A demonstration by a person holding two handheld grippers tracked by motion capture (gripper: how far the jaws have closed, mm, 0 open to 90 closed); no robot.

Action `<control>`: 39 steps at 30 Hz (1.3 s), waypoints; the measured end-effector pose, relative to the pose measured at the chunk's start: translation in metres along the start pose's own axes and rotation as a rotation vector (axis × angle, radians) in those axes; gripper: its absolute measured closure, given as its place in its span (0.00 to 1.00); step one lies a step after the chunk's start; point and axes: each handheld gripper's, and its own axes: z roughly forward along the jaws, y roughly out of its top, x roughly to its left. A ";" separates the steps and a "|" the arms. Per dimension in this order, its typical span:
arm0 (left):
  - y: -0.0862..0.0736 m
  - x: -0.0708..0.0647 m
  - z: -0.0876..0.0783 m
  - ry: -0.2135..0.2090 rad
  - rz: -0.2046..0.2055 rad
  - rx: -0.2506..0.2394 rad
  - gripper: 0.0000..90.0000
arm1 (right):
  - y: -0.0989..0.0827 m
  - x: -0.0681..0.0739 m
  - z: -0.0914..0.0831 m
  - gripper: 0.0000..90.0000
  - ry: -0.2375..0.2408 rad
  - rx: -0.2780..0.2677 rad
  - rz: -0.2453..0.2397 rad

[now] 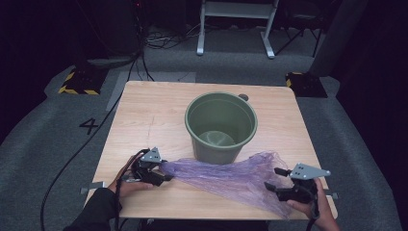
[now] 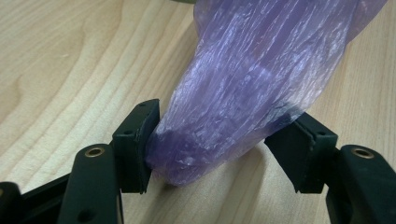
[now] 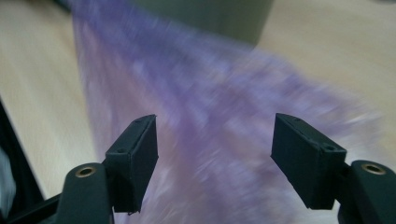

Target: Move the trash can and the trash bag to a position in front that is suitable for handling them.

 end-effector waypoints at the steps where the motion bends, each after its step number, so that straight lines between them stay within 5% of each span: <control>1: 0.000 0.000 0.000 0.000 0.000 0.000 0.40 | 0.000 0.000 0.000 0.35 0.000 0.000 0.000; 2: 0.000 0.000 0.000 0.001 -0.001 -0.002 0.40 | -0.007 0.009 0.008 0.37 0.006 0.049 -0.035; 5: -0.001 0.000 0.000 0.000 -0.005 -0.010 0.40 | -0.014 0.011 0.015 0.45 0.005 0.086 -0.042; 11: -0.004 0.001 0.002 -0.029 -0.033 -0.049 0.37 | -0.028 0.006 0.024 0.70 -0.093 0.135 -0.051; 20: -0.002 -0.001 0.003 -0.074 -0.021 -0.063 0.24 | -0.033 -0.024 0.026 0.89 -0.248 0.153 -0.017; 25: 0.000 -0.001 0.003 -0.065 -0.031 -0.058 0.24 | -0.029 -0.048 0.030 0.85 -0.367 0.169 0.004; 28: 0.001 -0.005 0.007 -0.066 -0.007 -0.037 0.27 | -0.022 -0.062 0.038 0.70 -0.452 0.204 -0.017; 29: 0.002 -0.006 0.008 -0.062 -0.004 -0.035 0.28 | -0.019 -0.067 0.042 0.58 -0.500 0.227 -0.049; 35: 0.002 -0.005 0.009 -0.063 -0.013 -0.040 0.28 | -0.011 -0.068 0.035 0.45 -0.523 0.142 0.010; 37: 0.002 -0.006 0.008 -0.062 -0.011 -0.039 0.28 | -0.009 -0.063 0.030 0.40 -0.499 0.087 0.028; 38: 0.002 -0.006 0.008 -0.058 -0.001 -0.036 0.29 | -0.007 -0.055 0.024 0.37 -0.440 0.019 0.078; 39: 0.001 -0.007 0.008 -0.055 0.007 -0.036 0.29 | -0.007 -0.055 0.024 0.37 -0.440 0.019 0.078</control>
